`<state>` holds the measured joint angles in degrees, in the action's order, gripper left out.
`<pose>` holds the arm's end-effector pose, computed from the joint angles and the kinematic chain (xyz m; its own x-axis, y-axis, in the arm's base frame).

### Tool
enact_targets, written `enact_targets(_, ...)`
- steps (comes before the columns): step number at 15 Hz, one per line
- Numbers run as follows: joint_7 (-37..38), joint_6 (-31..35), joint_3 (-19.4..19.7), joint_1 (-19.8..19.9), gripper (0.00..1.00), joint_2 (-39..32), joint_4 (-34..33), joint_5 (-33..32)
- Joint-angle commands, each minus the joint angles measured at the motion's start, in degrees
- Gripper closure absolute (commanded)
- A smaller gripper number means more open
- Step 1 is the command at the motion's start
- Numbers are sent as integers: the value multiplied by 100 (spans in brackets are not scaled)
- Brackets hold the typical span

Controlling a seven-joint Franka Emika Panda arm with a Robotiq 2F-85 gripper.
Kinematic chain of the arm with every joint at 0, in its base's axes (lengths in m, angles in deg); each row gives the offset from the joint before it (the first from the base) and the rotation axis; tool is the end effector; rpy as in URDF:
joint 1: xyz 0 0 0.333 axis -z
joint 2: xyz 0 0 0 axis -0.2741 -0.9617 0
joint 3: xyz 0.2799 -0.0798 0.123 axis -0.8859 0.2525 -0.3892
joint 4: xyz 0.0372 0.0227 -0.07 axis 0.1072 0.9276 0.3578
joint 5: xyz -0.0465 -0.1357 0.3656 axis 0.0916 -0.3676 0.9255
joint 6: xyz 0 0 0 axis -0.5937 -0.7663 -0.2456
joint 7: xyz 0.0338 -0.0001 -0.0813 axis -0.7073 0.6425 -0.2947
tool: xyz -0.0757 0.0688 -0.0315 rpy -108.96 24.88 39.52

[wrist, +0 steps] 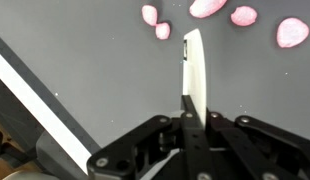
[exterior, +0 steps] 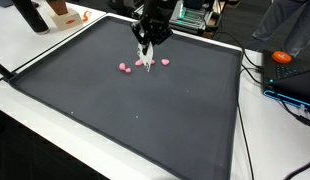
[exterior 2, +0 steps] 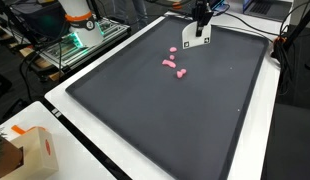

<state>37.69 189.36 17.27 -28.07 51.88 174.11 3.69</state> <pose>0.5725 0.1744 0.3220 0.6855 0.7256 -0.0599 0.7041 -0.6398 0.3079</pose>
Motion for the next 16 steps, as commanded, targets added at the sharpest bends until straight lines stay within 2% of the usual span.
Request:
enact_targets(1,380,-444,-82,-178,99,170,203,-288)
enact_targets(8,688,-1033,-280,-397,99,22,251,-301)
enact_targets(16,698,-1239,-463,-455,99,-120,337,-161)
